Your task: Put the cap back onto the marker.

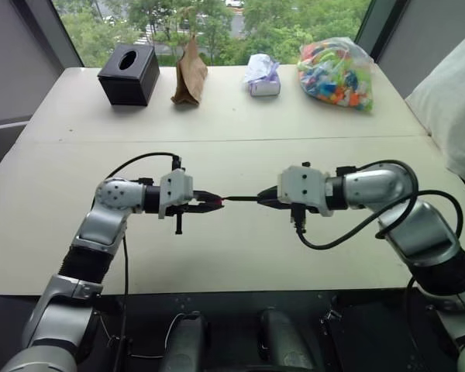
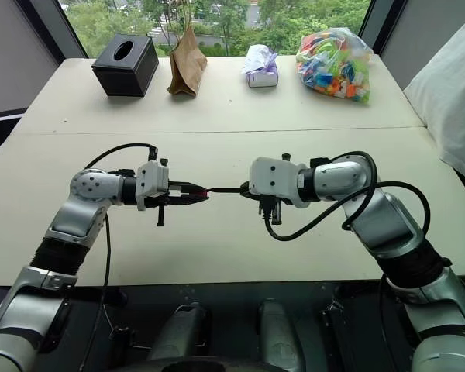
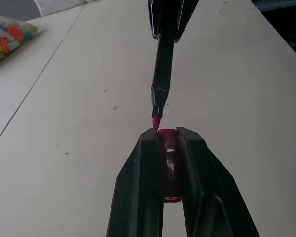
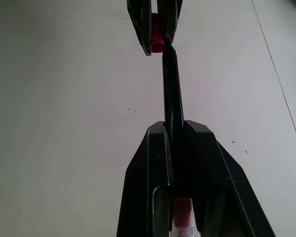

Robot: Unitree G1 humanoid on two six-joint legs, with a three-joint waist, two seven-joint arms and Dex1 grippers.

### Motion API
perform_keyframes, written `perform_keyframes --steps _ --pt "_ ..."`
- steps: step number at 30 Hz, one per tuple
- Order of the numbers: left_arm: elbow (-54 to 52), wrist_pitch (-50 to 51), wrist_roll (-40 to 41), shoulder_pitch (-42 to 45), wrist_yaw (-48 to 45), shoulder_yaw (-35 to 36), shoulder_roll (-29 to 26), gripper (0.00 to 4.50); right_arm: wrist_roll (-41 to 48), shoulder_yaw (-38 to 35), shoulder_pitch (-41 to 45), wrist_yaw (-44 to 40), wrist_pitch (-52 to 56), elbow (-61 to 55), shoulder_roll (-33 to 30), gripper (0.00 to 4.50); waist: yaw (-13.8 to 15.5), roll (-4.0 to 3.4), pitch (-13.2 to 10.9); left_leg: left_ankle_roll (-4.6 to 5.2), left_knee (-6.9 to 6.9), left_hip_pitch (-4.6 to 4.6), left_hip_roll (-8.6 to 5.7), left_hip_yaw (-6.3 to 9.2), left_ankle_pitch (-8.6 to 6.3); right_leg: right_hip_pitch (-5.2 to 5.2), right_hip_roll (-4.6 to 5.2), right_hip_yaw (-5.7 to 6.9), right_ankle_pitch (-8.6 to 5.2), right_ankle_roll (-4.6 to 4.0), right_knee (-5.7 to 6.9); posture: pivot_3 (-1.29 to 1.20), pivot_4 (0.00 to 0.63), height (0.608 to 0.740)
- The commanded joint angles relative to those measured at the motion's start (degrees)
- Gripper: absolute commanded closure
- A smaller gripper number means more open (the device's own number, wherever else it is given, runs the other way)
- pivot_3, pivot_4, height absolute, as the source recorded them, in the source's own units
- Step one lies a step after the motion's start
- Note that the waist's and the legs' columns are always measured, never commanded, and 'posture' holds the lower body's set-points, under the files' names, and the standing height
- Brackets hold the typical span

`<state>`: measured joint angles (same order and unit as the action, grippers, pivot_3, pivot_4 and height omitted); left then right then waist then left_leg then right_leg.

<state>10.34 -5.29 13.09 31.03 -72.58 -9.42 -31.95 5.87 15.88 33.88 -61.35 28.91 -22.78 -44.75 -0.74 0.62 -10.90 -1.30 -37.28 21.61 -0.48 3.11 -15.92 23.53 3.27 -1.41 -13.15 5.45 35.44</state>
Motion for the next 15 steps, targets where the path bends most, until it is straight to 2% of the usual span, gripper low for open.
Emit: perform_keyframes --steps 1,15 --pt "-2.06 0.24 0.89 -0.09 0.12 0.8 -0.44 4.5 0.26 -0.97 0.63 -0.36 -0.46 -1.83 -0.75 4.48 0.01 0.0 0.0 0.0 0.0 0.0 0.0 0.0 0.0 0.0 0.0 0.0 0.0 0.0 0.0 0.0 0.15 0.74" --pt "-3.67 1.62 1.1 -0.12 0.47 1.03 -0.51 4.5 0.09 -0.75 0.12 -0.58 -0.56 -2.01 -1.1 4.48 0.0 0.0 0.0 0.0 0.0 0.0 0.0 0.0 0.0 0.0 0.0 0.0 0.0 0.0 0.01 0.0 0.15 0.74"
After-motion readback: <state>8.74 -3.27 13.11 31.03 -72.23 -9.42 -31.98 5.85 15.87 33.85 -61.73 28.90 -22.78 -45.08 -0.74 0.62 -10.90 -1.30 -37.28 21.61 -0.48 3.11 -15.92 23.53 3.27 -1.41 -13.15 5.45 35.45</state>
